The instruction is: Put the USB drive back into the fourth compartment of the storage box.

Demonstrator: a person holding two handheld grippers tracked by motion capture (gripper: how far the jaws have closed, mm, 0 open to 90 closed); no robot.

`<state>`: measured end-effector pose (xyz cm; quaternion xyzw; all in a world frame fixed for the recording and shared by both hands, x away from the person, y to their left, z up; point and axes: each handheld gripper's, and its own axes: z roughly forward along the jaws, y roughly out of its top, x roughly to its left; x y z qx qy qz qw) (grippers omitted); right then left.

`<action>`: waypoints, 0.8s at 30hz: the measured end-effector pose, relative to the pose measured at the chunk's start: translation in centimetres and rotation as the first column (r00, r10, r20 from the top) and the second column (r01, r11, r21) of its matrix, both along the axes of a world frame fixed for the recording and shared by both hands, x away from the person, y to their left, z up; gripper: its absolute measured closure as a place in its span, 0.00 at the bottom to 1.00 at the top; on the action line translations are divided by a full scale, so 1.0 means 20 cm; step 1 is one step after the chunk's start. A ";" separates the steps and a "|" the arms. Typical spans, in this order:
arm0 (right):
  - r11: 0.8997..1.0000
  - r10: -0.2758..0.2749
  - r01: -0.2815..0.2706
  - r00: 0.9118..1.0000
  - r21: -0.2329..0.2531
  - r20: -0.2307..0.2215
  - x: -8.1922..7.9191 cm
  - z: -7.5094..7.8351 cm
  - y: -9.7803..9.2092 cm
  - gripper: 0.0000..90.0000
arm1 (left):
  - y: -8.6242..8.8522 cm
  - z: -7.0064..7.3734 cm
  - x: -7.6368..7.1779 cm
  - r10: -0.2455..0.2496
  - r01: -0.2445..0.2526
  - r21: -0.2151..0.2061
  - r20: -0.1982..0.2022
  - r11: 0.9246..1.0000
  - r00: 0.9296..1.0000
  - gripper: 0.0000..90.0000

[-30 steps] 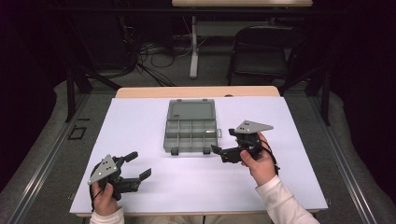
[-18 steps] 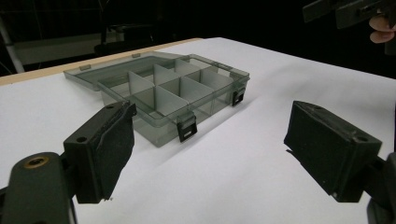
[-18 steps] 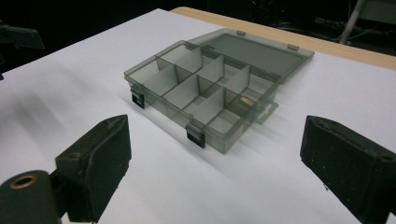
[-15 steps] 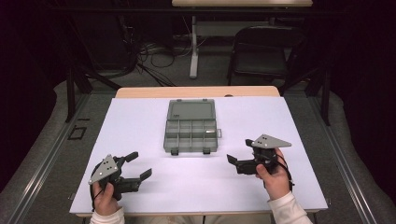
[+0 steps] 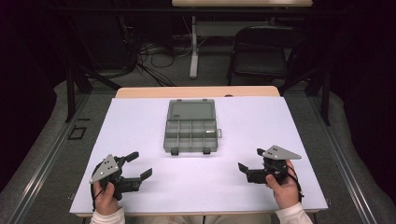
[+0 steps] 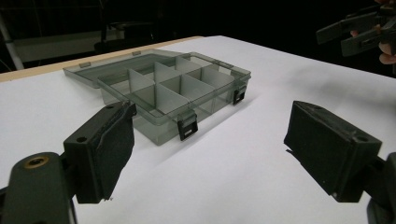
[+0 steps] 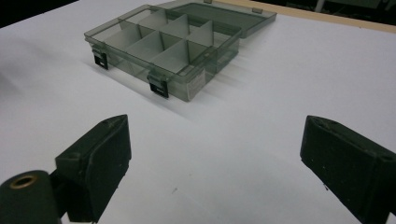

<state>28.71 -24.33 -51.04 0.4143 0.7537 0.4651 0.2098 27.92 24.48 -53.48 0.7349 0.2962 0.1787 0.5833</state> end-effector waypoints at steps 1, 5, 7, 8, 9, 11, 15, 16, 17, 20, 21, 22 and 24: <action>1.000 -0.001 0.001 1.000 -0.005 0.002 0.00 -0.01 -0.01 0.10 | 0.00 0.00 0.00 0.000 0.000 0.000 0.000 1.000 1.000 0.17; 1.000 -0.017 0.017 1.000 0.000 -0.001 -0.01 -0.04 -0.04 0.10 | 0.00 0.00 0.00 0.000 0.000 0.000 -0.001 1.000 1.000 0.17; 1.000 -0.024 0.024 1.000 0.004 -0.003 -0.01 -0.06 -0.05 0.09 | 0.00 0.00 0.00 -0.001 0.001 0.000 -0.001 1.000 1.000 0.17; 1.000 -0.024 0.024 1.000 0.003 -0.002 -0.01 -0.06 -0.06 0.10 | 0.00 0.00 0.00 -0.001 0.001 -0.001 -0.002 1.000 1.000 0.17; 1.000 -0.029 0.029 1.000 0.008 -0.002 -0.01 -0.07 -0.07 0.10 | 0.00 0.00 0.00 -0.002 0.002 -0.001 -0.002 1.000 1.000 0.17; 0.999 -0.031 0.031 1.000 0.009 -0.004 -0.01 -0.08 -0.08 0.10 | 0.00 0.00 0.00 -0.003 0.003 -0.001 -0.002 1.000 1.000 0.17; 0.999 -0.033 0.033 0.999 0.007 -0.006 -0.01 -0.11 -0.08 0.10 | 0.00 0.00 0.00 -0.003 0.003 -0.001 -0.001 1.000 1.000 0.17; 0.999 -0.037 0.037 0.999 0.013 -0.007 -0.01 -0.11 -0.08 0.10 | 0.00 0.00 0.00 -0.004 0.004 -0.001 -0.002 1.000 1.000 0.17; 0.999 -0.034 0.034 0.999 0.011 -0.008 -0.01 -0.12 -0.08 0.10 | 0.00 0.00 0.00 -0.002 0.002 -0.004 0.000 1.000 1.000 0.17; 0.999 -0.035 0.035 0.999 0.012 -0.018 -0.01 -0.14 -0.07 0.10 | 0.00 0.00 0.00 -0.007 0.007 -0.006 -0.003 1.000 1.000 0.17; 0.999 -0.034 0.034 0.999 0.012 -0.022 -0.01 -0.14 -0.07 0.10 | 0.00 0.00 0.00 -0.007 0.007 -0.006 -0.003 1.000 1.000 0.17; 0.999 -0.032 0.032 0.999 0.009 -0.024 -0.01 -0.15 -0.07 0.10 | 0.00 0.00 0.00 -0.007 0.007 -0.006 -0.002 1.000 1.000 0.17; 0.999 -0.033 0.033 0.999 0.006 -0.036 -0.01 -0.16 -0.06 0.10 | 0.00 0.00 0.00 -0.008 0.008 -0.004 0.001 1.000 1.000 0.17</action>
